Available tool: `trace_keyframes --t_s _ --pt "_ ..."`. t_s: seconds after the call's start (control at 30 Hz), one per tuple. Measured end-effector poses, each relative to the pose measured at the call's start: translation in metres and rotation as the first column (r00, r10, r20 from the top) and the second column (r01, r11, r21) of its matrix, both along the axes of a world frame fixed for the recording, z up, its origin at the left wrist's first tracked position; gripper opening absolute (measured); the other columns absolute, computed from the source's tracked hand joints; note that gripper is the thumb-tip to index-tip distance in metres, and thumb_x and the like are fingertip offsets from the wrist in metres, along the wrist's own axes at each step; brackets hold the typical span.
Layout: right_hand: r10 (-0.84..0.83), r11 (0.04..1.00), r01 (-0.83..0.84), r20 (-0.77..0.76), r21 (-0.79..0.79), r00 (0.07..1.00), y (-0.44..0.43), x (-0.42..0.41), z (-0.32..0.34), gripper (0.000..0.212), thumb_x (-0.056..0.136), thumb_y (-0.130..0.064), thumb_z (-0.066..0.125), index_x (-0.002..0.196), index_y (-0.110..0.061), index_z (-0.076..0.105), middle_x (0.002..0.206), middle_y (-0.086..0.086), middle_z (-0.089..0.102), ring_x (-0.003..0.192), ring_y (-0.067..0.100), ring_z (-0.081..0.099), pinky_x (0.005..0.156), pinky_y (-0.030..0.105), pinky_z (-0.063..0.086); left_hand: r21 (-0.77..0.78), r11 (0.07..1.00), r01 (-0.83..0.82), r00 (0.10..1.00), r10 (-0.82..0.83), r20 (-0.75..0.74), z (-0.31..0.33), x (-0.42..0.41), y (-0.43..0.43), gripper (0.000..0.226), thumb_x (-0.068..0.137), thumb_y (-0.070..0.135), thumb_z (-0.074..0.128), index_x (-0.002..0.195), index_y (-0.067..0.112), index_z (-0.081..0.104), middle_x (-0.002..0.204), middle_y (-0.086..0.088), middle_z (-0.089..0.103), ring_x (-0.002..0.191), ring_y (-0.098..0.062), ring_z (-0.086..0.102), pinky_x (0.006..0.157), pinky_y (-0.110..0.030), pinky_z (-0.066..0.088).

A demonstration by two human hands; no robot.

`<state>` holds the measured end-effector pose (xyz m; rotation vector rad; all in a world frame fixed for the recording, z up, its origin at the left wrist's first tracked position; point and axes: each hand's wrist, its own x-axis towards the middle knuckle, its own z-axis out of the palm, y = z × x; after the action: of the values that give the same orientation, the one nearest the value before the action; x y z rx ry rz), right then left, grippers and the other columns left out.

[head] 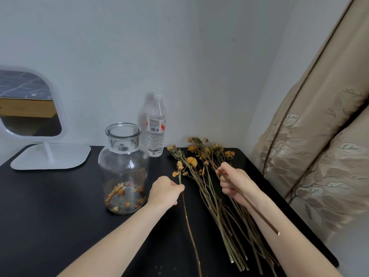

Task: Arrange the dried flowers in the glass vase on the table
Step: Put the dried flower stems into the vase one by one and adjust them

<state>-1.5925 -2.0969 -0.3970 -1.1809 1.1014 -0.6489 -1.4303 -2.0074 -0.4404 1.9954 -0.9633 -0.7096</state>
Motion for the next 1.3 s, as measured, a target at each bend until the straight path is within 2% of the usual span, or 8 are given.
trace_keyframes --t_s 0.17,0.27,0.47,0.6,0.73,1.0,1.17,1.3 --pt "0.024 0.989 -0.056 0.224 0.134 0.974 -0.002 -0.002 -0.001 0.018 0.087 -0.019 0.048 0.069 -0.013 0.049 0.042 -0.009 0.026 0.033 0.005 0.020 0.027 0.017 0.019 -0.045 0.999 0.002 1.000 -0.002 -0.006 0.004 -0.001 0.004 0.030 0.086 0.025 0.058 0.074 0.001 0.070 0.032 0.005 0.045 0.025 -0.005 0.042 0.058 -0.023 0.046" --pt "0.041 0.999 -0.047 0.186 0.026 0.982 0.002 -0.001 0.004 0.018 0.086 -0.018 0.050 0.069 -0.014 0.052 0.043 -0.008 0.028 0.035 0.006 0.022 0.030 0.017 0.020 -0.090 0.996 0.012 1.000 -0.012 0.003 0.010 -0.002 0.007 0.030 0.088 0.025 0.057 0.083 0.000 0.071 0.033 0.007 0.045 0.025 -0.003 0.043 0.052 -0.022 0.041" --pt "0.125 0.954 -0.097 0.081 -0.284 0.989 0.017 0.007 0.027 0.031 0.090 -0.019 0.056 0.059 -0.016 0.059 0.042 -0.009 0.030 0.037 0.008 0.023 0.035 0.017 0.022 -0.202 0.978 0.043 0.999 -0.039 0.022 0.034 0.000 0.014 0.017 0.090 0.028 0.057 0.077 0.020 0.066 0.046 0.005 0.050 0.038 -0.005 0.049 0.051 -0.019 0.041" --pt "0.168 0.898 -0.116 0.087 -0.425 0.982 0.025 0.021 0.052 0.020 0.093 -0.019 0.054 0.079 -0.012 0.067 0.048 -0.008 0.036 0.037 0.004 0.028 0.036 0.014 0.025 -0.313 0.948 0.052 0.999 -0.052 0.009 0.068 0.006 0.026 0.016 0.089 0.026 0.057 0.076 0.021 0.066 0.041 0.008 0.049 0.032 -0.002 0.046 0.047 -0.017 0.039" --pt "0.173 0.853 -0.084 0.126 -0.516 0.977 0.031 0.041 0.085 0.016 0.093 -0.020 0.055 0.088 -0.012 0.068 0.051 -0.007 0.040 0.038 0.004 0.031 0.037 0.013 0.028 -0.441 0.895 0.067 0.997 -0.041 0.069 0.116 0.018 0.050 0.014 0.088 0.030 0.060 0.078 0.023 0.067 0.033 0.012 0.049 0.030 -0.002 0.042 0.044 -0.018 0.034" --pt "0.226 0.792 -0.004 0.288 -0.611 0.931 0.058 0.095 0.169 0.016 0.091 -0.015 0.055 0.079 -0.014 0.066 0.054 -0.004 0.041 0.036 0.002 0.031 0.037 0.013 0.026 -0.703 0.708 -0.064 0.988 0.144 0.055 0.225 0.075 0.093 0.017 0.090 0.024 0.057 0.075 0.021 0.065 0.032 0.011 0.037 0.032 -0.004 0.033 0.038 -0.015 0.031" --pt "0.278 0.773 0.011 0.354 -0.634 0.893 0.071 0.120 0.194 0.019 0.091 -0.011 0.054 0.074 -0.014 0.063 0.055 -0.003 0.039 0.033 0.002 0.029 0.036 0.013 0.023 -0.784 0.612 -0.104 0.966 0.250 0.067 0.264 0.103 0.112 0.016 0.091 0.022 0.056 0.078 0.019 0.065 0.043 0.007 0.035 0.033 -0.005 0.031 0.036 -0.014 0.027" --pt "0.335 0.766 0.021 0.428 -0.642 0.840 0.076 0.139 0.206 0.022 0.091 -0.011 0.052 0.073 -0.016 0.064 0.053 -0.005 0.038 0.034 0.003 0.028 0.038 0.015 0.023 -0.788 0.608 -0.095 0.956 0.276 0.097 0.263 0.114 0.112 0.014 0.091 0.023 0.055 0.085 0.016 0.066 0.051 0.002 0.036 0.034 -0.005 0.031 0.037 -0.014 0.027"
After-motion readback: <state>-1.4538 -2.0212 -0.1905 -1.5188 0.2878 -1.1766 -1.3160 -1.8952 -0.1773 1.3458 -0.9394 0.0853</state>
